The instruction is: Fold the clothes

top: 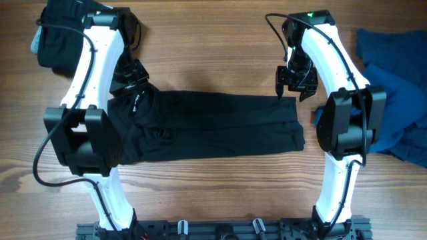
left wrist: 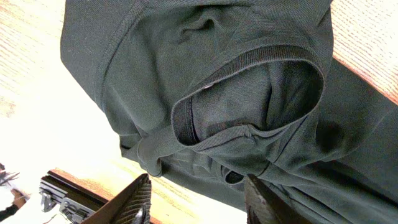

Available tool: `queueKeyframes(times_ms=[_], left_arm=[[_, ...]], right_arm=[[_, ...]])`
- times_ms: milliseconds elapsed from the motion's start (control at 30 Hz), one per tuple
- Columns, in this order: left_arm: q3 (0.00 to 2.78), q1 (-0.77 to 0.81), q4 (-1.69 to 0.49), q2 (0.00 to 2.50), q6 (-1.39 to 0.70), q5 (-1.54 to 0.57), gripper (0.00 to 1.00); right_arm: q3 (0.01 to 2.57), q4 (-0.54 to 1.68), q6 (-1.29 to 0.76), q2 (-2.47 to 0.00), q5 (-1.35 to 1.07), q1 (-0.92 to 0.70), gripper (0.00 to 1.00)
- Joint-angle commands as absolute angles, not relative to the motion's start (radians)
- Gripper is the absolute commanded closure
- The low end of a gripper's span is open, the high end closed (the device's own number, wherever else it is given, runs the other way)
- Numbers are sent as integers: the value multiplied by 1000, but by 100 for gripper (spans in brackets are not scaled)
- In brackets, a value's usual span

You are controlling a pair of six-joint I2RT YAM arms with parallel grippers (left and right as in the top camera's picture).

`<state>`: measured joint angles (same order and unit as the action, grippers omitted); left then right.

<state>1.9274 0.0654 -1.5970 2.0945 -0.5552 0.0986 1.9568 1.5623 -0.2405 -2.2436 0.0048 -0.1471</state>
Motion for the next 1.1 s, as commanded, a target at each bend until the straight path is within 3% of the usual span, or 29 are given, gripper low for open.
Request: queueKeyframes(times_ms=[0, 267, 400, 433, 500, 633, 833, 900, 967, 1067], left_arm=[[1943, 68, -1597, 2047, -554, 118, 54], [1943, 92, -1589, 1900, -553, 118, 54], [1943, 109, -1591, 1821, -536, 118, 43], [1943, 112, -1592, 1808, -530, 117, 34], [1943, 118, -1607, 1793, -531, 117, 30], [1943, 123, -1643, 1765, -532, 122, 37], [1943, 120, -1641, 1606, -540, 167, 34], [1943, 120, -1647, 1541, -540, 165, 29], [1943, 120, -1655, 1473, -542, 166, 9], [1943, 120, -1673, 1395, -591, 168, 5]], right_arm=[[1955, 1549, -246, -2179, 4, -147, 40], [1955, 1495, -237, -2022, -121, -147, 41], [1955, 1498, -235, -1941, -166, -148, 40], [1955, 1505, -235, -1926, -182, -149, 40], [1955, 1525, -232, -1904, -221, -159, 40], [1955, 1556, -171, -1894, -293, -218, 42], [1955, 1559, -211, -1893, -287, -307, 44], [1955, 1531, -256, -1893, -286, -331, 44], [1955, 1484, -304, -1893, -300, -367, 43], [1955, 1380, -323, -1894, -375, -435, 42]])
